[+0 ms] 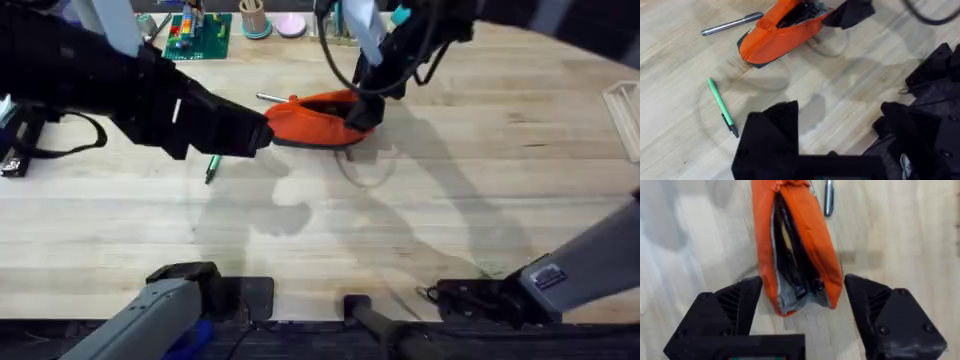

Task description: Unzip the bag, pick up the pens from the table one at a time and place them inside, then zip the bag closed.

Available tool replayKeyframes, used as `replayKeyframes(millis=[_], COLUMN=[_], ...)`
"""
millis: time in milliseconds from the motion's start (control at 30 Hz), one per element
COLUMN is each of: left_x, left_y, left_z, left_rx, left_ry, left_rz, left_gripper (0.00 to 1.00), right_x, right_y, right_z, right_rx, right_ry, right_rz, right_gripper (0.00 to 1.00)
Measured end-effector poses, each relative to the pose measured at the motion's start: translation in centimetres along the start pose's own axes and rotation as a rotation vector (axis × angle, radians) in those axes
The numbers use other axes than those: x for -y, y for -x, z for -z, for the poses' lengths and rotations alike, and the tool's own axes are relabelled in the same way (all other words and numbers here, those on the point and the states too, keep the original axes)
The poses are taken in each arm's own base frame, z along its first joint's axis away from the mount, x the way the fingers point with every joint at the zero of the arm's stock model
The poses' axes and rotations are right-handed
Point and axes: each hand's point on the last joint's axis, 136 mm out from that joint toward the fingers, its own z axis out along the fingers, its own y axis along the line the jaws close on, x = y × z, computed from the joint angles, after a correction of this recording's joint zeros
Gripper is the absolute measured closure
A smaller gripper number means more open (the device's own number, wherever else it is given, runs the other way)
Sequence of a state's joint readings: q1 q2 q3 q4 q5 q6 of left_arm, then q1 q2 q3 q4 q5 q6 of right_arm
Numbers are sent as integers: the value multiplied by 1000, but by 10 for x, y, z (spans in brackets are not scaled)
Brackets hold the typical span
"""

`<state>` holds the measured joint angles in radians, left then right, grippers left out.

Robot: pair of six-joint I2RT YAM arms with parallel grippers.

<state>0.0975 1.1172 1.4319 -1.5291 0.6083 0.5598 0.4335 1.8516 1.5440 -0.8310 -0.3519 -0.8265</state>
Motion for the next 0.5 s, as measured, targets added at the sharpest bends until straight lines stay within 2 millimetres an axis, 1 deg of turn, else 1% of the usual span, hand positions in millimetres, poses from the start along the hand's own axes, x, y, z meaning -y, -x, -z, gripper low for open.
replayKeyframes(millis=[100,200,500], left_x=[0,0,0], left_y=[0,0,0], left_z=[0,0,0], left_rx=[0,0,0], left_ry=[0,0,0], left_rz=[0,0,0], left_gripper=[5,5,6], right_x=[-4,-8,-19], right_y=[8,13,20], right_z=[22,38,68], right_rx=[28,47,83], right_ry=[-29,-49,-79], right_rz=[5,-8,-79], right_gripper=[6,6,5])
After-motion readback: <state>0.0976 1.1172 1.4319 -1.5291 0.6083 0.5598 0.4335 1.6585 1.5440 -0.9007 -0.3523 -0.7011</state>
